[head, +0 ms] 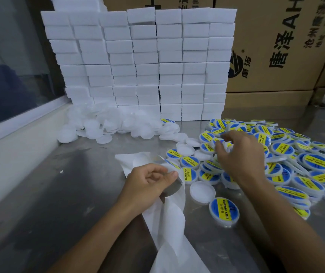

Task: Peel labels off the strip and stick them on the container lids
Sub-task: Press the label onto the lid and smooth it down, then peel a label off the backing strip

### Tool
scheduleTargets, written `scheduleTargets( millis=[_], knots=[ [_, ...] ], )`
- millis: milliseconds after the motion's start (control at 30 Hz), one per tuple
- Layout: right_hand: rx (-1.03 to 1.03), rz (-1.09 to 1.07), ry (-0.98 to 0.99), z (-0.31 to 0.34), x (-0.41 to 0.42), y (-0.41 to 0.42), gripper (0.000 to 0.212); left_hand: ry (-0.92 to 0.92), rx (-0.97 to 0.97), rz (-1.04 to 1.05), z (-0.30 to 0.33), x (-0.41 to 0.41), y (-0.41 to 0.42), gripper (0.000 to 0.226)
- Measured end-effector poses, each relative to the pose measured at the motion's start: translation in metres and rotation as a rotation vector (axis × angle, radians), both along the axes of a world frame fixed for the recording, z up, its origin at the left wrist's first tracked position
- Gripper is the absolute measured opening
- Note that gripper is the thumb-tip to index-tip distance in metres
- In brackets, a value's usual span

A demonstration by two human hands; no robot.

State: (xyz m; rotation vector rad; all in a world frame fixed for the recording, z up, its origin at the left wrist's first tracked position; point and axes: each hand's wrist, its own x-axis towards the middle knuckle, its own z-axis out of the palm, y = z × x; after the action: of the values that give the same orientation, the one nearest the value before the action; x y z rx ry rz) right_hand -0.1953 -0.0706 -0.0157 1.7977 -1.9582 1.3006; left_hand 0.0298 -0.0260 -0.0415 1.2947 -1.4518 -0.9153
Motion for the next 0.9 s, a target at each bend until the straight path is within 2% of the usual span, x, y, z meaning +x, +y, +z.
scheduleTargets(
  millis=[67, 133, 233, 300, 400, 500, 600, 733, 800, 900],
  knots=[
    [-0.027, 0.123, -0.034, 0.005, 0.017, 0.007, 0.022, -0.006, 0.006, -0.004, 0.001, 0.0, 0.001, 0.052],
    [0.108, 0.324, -0.044, 0.004, 0.034, 0.013, 0.027, -0.017, 0.017, -0.024, 0.001, 0.001, 0.0, 0.049],
    [0.34, 0.404, 0.284, -0.002, 0.056, 0.019, 0.033, -0.006, 0.022, -0.06, 0.0, 0.002, 0.0, 0.047],
    [0.379, 0.451, 0.315, -0.006, 0.063, 0.022, 0.033, 0.024, 0.025, -0.082, 0.0, 0.003, -0.001, 0.041],
    [0.346, 0.596, 0.154, -0.01, 0.07, 0.027, 0.029, 0.056, -0.001, -0.163, 0.003, 0.002, 0.002, 0.022],
    [0.245, 0.678, 0.001, -0.01, 0.072, 0.031, 0.03, 0.207, 0.02, -0.146, 0.005, 0.003, 0.002, 0.031],
    [0.173, 0.774, -0.122, -0.009, 0.075, 0.034, 0.032, 0.337, 0.044, -0.055, 0.007, 0.004, 0.001, 0.022],
    [0.371, 0.918, -0.567, 0.0, 0.079, 0.035, 0.039, 0.27, 0.008, -0.054, 0.013, 0.01, 0.001, 0.04],
    [0.426, 0.99, -0.778, 0.005, 0.076, 0.035, 0.035, 0.264, 0.025, -0.175, 0.015, 0.011, 0.003, 0.057],
    [0.486, 1.038, -0.996, 0.007, 0.074, 0.032, 0.037, 0.242, 0.038, -0.356, 0.016, 0.008, 0.008, 0.079]
  ],
)
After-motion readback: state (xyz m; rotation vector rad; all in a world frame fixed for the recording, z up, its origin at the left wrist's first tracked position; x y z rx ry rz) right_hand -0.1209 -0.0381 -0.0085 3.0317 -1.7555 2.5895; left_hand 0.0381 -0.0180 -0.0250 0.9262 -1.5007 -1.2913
